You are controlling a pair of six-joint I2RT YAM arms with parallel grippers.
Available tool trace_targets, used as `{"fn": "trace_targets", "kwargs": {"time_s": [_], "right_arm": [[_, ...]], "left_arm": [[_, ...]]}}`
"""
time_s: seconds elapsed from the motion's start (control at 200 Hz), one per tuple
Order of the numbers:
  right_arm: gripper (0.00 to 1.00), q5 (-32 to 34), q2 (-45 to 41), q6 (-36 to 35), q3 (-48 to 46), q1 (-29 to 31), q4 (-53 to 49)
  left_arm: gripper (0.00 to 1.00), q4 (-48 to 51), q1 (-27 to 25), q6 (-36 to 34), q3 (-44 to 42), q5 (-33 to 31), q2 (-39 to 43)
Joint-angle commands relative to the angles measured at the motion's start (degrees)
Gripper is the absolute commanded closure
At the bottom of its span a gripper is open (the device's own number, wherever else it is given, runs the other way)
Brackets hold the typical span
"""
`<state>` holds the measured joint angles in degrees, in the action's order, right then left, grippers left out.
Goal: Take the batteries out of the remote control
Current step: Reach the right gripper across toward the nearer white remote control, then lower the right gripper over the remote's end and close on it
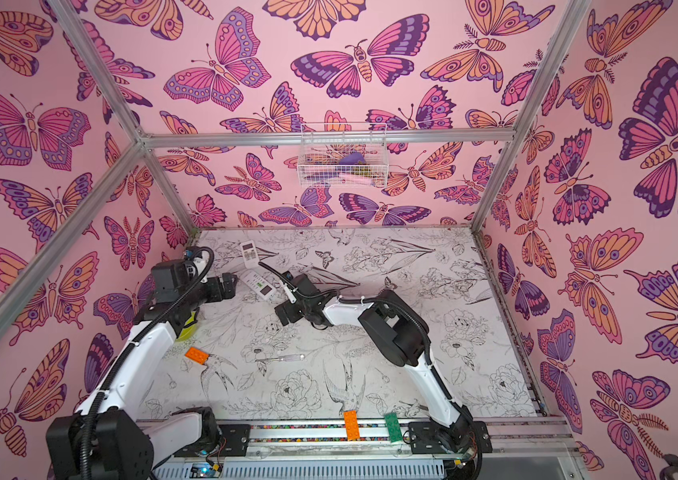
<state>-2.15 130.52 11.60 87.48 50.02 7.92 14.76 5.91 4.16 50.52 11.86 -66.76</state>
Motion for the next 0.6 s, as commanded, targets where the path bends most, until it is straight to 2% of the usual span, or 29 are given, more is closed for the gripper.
{"fn": "trace_targets", "kwargs": {"time_s": [0.0,0.296,0.476,0.591], "right_arm": [[0.00,0.5,4.6,0.8,3.0,0.4,-0.6],[0.00,-2.6,15.2,2.6,17.3,1.8,-7.1],[0.11,-2.6,17.6,4.6,20.2,2.1,-5.8],[0.14,-2.1,18.9,4.4,23.5,2.3,-9.3]], "left_arm": [[0.00,-0.9,-0.5,0.2,-1.2,0.8,1.5],[0.01,-0.8,-0.7,-1.4,-1.5,-1.0,1.8],[0.00,-1.1,-1.2,-1.2,-1.5,-0.9,1.6],[0.00,-0.3,-1.1,-1.3,-1.1,-0.9,1.4]]}}
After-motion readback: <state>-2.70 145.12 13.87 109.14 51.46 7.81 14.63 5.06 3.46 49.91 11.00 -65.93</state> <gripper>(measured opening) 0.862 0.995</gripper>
